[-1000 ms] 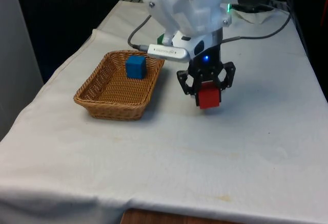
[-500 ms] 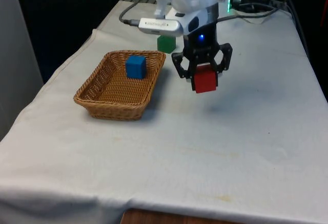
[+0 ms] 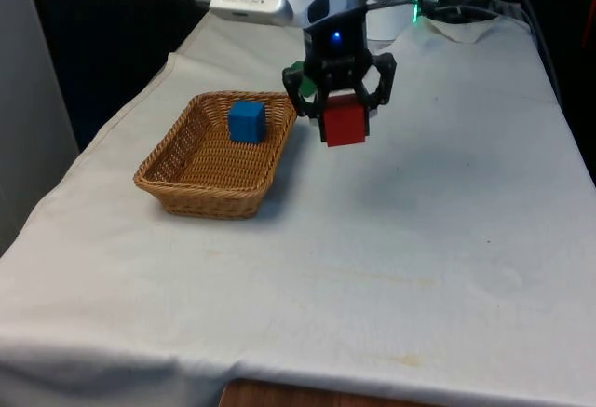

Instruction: Pick up exactly two blocks and place them into the basket.

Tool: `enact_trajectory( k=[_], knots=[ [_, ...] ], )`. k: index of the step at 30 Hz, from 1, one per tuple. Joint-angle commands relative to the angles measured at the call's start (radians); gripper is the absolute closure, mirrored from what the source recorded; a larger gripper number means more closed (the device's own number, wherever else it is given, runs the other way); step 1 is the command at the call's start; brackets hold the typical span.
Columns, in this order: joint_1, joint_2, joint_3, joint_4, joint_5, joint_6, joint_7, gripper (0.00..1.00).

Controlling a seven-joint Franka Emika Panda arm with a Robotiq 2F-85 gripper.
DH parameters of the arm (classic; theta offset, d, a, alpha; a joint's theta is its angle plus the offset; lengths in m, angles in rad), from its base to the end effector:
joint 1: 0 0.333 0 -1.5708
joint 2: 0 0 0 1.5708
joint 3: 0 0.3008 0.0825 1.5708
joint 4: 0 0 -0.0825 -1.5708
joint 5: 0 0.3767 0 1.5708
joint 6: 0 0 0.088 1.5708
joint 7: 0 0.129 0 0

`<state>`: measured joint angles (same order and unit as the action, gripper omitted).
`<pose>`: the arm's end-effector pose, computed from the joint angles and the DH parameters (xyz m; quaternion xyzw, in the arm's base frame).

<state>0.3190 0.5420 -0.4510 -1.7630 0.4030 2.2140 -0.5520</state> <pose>0.6420 -0.0466 0.2502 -0.9926 -0.1126 -0.0062 0.0458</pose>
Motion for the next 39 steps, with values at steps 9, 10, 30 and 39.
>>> enact_trajectory(
  k=[9, 10, 30, 39],
  knots=[
    [0.000, 0.002, -0.045, 0.026, -0.022, -0.029, 0.006, 0.97],
    [-0.001, 0.003, -0.053, 0.026, -0.023, -0.028, 0.005, 0.97],
    [-0.017, 0.037, -0.107, 0.025, -0.012, 0.007, -0.005, 0.97],
    [-0.036, 0.072, -0.121, 0.026, 0.006, 0.034, -0.015, 0.97]
  ],
)
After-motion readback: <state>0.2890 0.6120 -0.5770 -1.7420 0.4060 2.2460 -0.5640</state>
